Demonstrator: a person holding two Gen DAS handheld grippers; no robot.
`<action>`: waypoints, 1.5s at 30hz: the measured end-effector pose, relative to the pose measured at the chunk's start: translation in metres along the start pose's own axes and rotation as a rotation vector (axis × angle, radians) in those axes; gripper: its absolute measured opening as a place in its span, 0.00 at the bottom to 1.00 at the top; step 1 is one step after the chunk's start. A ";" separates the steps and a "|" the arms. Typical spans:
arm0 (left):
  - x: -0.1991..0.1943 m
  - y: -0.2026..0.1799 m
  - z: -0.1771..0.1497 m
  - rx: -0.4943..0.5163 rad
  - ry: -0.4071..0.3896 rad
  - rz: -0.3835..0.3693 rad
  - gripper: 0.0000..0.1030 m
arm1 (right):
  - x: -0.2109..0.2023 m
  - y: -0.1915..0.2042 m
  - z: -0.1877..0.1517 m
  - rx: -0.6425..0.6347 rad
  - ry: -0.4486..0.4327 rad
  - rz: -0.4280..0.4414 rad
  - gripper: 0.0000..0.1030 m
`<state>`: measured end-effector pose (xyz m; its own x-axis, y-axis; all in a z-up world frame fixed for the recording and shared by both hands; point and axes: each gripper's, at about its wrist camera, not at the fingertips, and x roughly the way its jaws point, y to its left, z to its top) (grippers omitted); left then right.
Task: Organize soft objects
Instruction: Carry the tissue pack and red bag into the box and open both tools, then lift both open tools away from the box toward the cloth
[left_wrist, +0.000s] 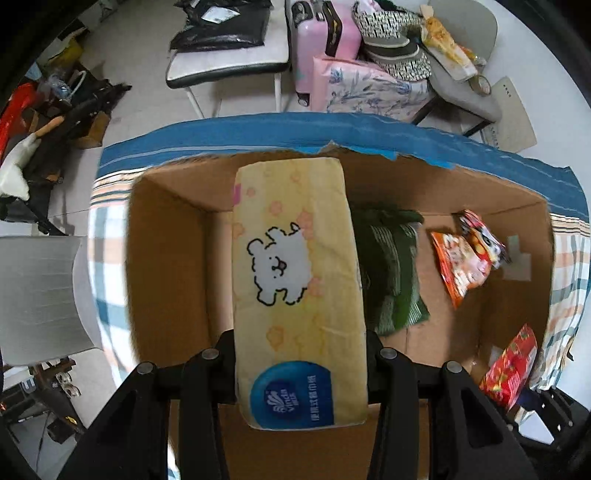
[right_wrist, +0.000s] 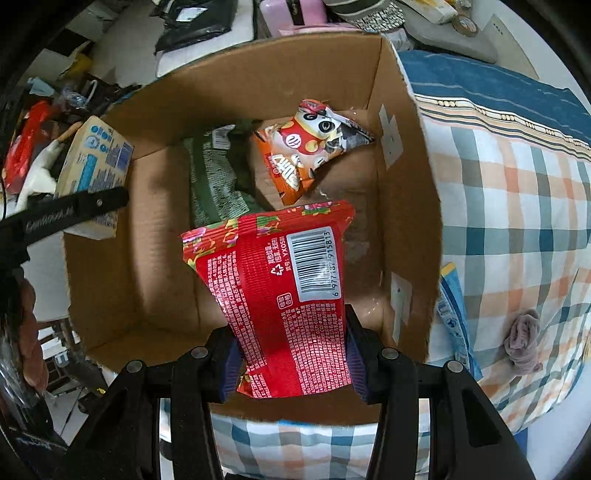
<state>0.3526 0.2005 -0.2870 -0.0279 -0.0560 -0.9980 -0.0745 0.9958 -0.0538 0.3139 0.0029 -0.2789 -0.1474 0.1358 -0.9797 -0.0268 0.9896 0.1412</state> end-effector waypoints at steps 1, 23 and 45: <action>0.005 0.000 0.004 0.001 0.011 -0.003 0.41 | 0.004 0.001 0.002 0.000 0.005 -0.004 0.49; -0.041 -0.001 -0.007 0.047 -0.091 0.014 0.95 | -0.011 0.013 -0.003 -0.030 -0.045 -0.054 1.00; -0.150 -0.012 -0.146 -0.029 -0.341 0.038 0.95 | -0.101 0.027 -0.092 -0.136 -0.265 -0.070 1.00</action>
<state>0.2125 0.1865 -0.1319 0.3031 0.0133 -0.9529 -0.1079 0.9940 -0.0205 0.2370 0.0112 -0.1629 0.1217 0.0928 -0.9882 -0.1629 0.9840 0.0724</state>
